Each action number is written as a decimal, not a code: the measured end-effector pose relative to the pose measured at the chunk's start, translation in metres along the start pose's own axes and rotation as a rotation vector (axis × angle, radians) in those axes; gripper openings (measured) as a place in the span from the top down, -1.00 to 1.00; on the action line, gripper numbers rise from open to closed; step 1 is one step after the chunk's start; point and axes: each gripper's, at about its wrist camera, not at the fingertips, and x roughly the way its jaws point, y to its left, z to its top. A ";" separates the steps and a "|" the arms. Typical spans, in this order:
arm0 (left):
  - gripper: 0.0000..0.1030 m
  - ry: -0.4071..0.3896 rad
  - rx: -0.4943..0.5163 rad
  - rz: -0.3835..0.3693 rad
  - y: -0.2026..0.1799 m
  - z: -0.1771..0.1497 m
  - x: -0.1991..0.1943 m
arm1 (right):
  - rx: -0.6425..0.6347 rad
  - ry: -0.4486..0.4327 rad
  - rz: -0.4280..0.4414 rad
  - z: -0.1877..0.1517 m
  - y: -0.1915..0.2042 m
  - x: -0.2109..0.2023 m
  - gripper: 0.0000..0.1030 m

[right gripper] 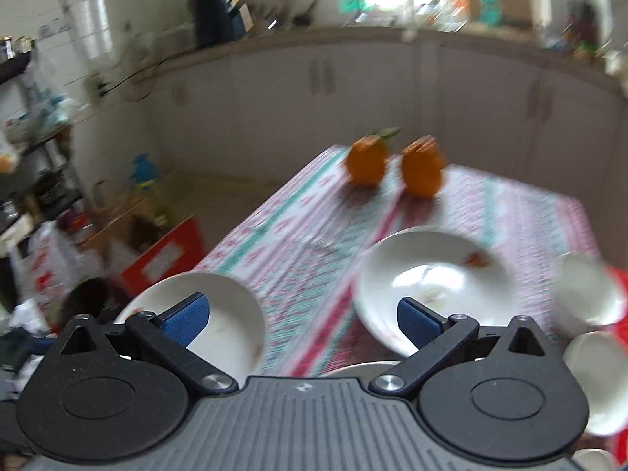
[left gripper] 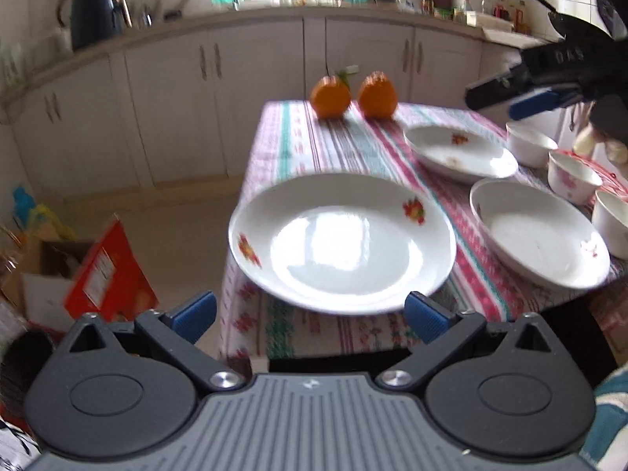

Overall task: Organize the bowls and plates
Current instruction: 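Grasp a white flower plate rim with the left gripper while the right gripper grasps another, then lift the held plates off the cloth with both grippers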

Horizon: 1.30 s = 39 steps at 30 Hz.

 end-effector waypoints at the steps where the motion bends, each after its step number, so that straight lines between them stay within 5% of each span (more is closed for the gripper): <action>1: -0.97 0.014 -0.002 -0.021 0.003 -0.002 0.004 | 0.003 0.026 0.029 0.002 0.002 0.008 -1.00; 8: -0.97 0.017 0.094 -0.050 0.003 -0.012 0.013 | -0.085 0.175 0.150 0.005 0.020 0.056 -1.00; 19: -0.97 -0.016 0.193 -0.123 0.005 -0.008 0.029 | -0.164 0.321 0.186 0.012 0.030 0.104 -1.00; 39: -0.97 0.022 0.124 -0.250 0.017 0.000 0.047 | -0.188 0.424 0.298 0.022 0.032 0.153 -0.92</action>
